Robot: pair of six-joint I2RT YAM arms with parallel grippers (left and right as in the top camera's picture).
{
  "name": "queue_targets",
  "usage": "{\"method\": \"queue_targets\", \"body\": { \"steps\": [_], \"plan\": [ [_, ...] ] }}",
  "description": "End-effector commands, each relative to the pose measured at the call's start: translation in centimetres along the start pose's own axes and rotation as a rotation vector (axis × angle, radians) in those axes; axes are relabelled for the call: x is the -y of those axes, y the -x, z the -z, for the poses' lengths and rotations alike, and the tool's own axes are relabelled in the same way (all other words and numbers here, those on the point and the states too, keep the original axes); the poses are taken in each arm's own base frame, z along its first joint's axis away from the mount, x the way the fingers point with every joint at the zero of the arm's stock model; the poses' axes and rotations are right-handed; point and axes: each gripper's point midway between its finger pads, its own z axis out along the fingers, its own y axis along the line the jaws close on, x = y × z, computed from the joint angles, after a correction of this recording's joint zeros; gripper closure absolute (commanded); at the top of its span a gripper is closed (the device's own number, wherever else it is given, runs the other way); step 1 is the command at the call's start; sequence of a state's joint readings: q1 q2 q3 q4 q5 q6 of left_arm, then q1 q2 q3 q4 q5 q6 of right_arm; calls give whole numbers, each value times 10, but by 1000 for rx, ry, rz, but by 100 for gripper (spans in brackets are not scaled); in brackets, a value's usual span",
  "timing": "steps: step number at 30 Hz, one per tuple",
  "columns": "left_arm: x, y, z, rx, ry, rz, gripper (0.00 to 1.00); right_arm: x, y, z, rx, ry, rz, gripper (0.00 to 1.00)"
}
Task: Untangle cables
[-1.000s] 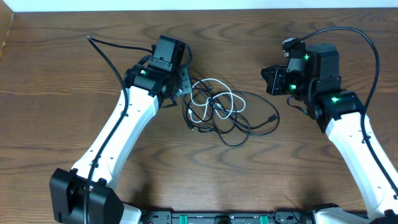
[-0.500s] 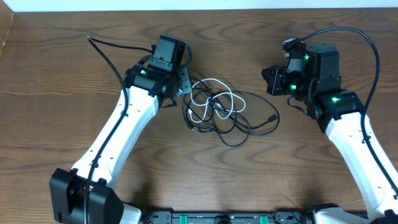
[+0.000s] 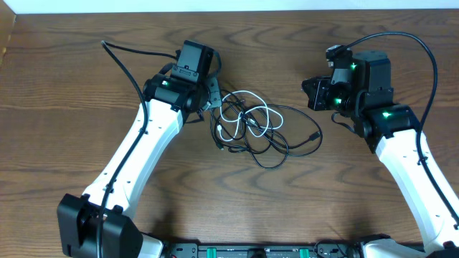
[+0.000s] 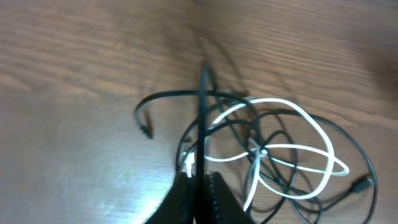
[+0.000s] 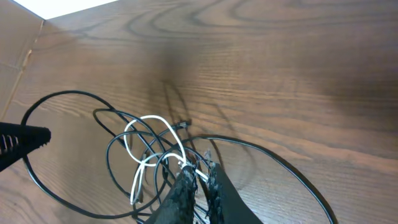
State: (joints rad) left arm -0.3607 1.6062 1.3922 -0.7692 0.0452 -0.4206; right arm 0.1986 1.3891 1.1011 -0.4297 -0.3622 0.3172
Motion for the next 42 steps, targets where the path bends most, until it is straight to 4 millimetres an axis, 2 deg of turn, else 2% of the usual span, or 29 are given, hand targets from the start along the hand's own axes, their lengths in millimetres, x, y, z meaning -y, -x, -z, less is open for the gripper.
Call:
{"method": "queue_targets", "body": {
  "steps": [1,3,10,13,18,22,25,29,34,37,41,42],
  "plan": [
    [13,10,12,26,-68,-78,79,-1,6,2,15,-13,26,93],
    [14,12,14,33,-71,-77,76,-1,5,2,13,-13,25,93],
    [14,12,14,31,-71,-72,75,-1,5,3,12,-14,24,92],
    [21,6,11,8,-99,-53,75,0,5,3,13,-16,24,91],
    [37,-11,-14,-66,-114,-48,69,6,6,4,14,-27,12,90],
    [56,-24,-43,-119,-153,-120,57,11,3,5,-2,-39,-1,89],
    [57,-32,-61,-148,-146,-197,46,11,1,5,-10,-42,-4,86],
    [52,-43,-79,-190,-134,-327,38,12,0,5,-12,-44,3,84],
    [58,-59,-92,-256,-203,-414,38,13,0,5,-11,-54,17,82],
    [55,-62,-100,-271,-189,-412,41,15,0,5,-11,-62,16,82],
    [46,-56,-103,-247,-133,-418,69,15,0,5,-11,-65,16,81],
    [44,-51,-102,-230,-116,-418,81,15,0,5,-11,-65,16,81]
  ]
}}
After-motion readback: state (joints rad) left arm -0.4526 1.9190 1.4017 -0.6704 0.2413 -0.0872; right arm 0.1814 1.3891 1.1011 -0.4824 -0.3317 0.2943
